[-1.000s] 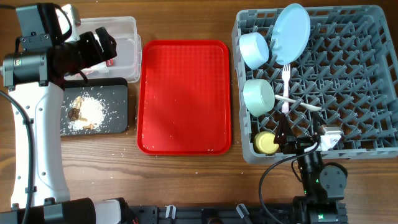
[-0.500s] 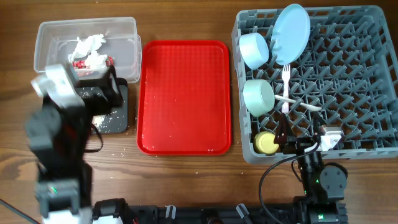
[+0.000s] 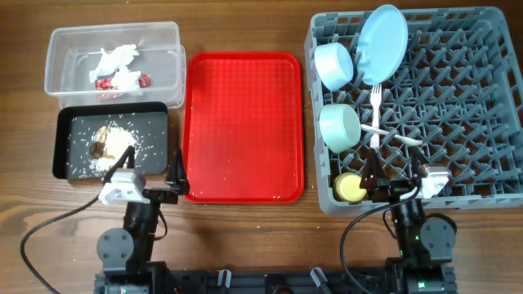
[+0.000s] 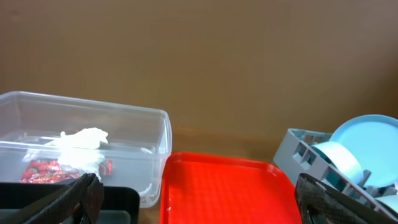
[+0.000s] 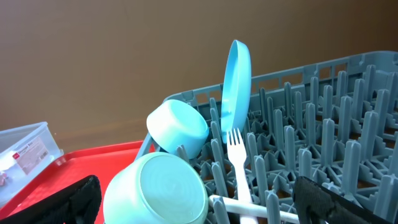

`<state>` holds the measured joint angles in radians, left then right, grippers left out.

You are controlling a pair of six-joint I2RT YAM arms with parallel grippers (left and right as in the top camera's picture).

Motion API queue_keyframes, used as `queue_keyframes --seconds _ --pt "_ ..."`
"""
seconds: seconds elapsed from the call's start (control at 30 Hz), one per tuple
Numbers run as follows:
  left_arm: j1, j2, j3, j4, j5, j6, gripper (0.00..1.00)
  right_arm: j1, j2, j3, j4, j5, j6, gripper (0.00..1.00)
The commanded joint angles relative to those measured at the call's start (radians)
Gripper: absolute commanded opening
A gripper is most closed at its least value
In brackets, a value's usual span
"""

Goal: Sort waste into correct bins and load items into the dishwasher rack

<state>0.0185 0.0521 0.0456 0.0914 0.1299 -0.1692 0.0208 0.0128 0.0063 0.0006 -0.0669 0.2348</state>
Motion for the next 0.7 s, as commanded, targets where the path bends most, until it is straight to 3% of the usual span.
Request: queue_keyframes --seconds 0.0,0.07,0.13,0.67 --pt "-0.005 -0.05 -0.04 -0.002 -0.035 0.006 1.0 -0.001 -0.008 -0.002 0.003 0.003 0.008 1.0" --pt "-0.001 -0.05 -0.04 -0.032 -0.038 0.005 1.0 -0.001 -0.008 -0.002 0.003 0.003 0.008 1.0" --pt "-0.001 -0.05 -0.04 -0.164 -0.038 0.005 1.0 -0.001 -0.008 -0.002 0.003 0.003 0.008 1.0" --pt "-0.001 -0.046 -0.04 -0.162 -0.034 0.005 1.0 -0.001 -0.008 -0.002 0.003 0.003 0.008 1.0"
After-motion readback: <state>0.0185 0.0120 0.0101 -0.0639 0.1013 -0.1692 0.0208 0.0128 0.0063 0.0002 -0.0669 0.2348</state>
